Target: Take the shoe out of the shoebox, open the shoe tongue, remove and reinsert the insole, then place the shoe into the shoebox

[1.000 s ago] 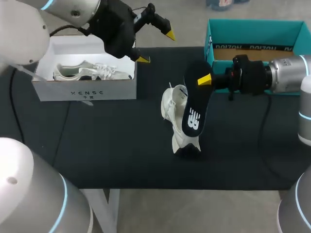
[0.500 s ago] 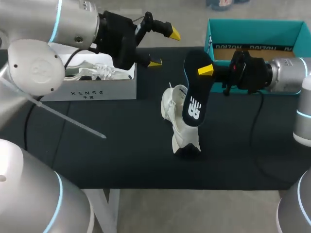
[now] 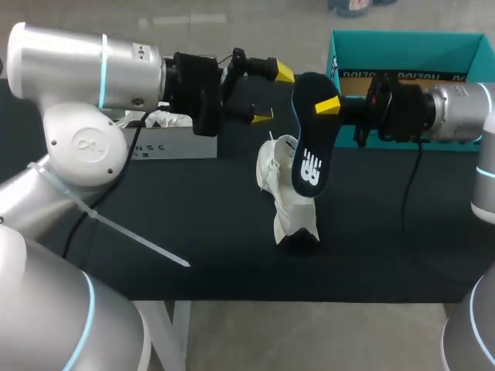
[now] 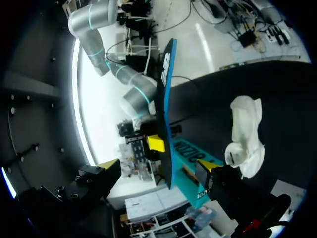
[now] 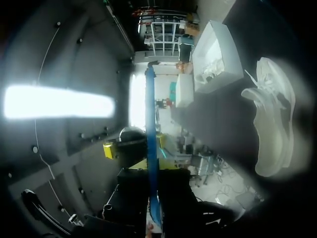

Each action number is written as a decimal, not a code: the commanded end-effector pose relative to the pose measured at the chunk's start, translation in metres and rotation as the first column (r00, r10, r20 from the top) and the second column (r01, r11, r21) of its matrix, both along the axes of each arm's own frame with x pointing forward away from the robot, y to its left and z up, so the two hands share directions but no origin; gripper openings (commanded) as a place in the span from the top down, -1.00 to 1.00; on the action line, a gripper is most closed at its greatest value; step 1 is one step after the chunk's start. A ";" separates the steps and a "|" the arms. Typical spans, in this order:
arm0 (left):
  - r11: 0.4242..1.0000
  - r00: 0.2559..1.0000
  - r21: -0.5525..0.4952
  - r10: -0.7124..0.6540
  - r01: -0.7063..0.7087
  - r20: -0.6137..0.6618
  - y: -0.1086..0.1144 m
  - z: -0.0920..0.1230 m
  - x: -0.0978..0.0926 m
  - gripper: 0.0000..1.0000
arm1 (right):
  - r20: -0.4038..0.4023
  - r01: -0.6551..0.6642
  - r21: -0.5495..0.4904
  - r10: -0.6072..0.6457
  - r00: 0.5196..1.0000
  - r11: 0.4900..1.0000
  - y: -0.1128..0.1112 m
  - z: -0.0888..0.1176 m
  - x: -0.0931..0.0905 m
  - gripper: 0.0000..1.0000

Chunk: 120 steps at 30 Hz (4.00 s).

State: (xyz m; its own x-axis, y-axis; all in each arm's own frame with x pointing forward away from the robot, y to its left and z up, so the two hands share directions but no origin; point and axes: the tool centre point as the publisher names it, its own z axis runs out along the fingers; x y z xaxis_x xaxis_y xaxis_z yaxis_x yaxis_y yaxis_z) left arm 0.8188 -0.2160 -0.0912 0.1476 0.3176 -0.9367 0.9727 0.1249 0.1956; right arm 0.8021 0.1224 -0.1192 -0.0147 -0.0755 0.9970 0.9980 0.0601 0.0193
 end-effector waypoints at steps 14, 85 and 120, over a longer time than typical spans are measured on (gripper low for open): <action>0.992 1.000 -0.124 -0.020 0.022 0.020 -0.027 -0.021 0.003 0.00 | -0.023 -0.060 -0.051 0.058 0.998 0.997 0.016 -0.002 -0.002 1.00; 0.994 0.884 0.061 0.109 -0.091 -0.455 0.004 -0.024 -0.046 1.00 | -0.077 0.052 -0.552 -0.114 0.991 0.832 -0.130 -0.082 0.009 -1.00; 0.983 0.814 0.113 0.183 -0.144 -0.551 0.022 -0.060 -0.080 1.00 | 0.132 0.266 -0.660 -0.240 0.962 0.702 -0.222 -0.059 0.004 -1.00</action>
State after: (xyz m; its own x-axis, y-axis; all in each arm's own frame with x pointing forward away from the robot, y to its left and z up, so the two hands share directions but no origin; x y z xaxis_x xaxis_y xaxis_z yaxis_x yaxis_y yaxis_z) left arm 0.7386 -0.1925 -0.1511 -0.4526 0.3487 -0.8207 0.8840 0.2961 -0.3617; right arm 0.8073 -0.0996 -0.1784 0.0290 0.6157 0.7875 0.9774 -0.1824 0.1066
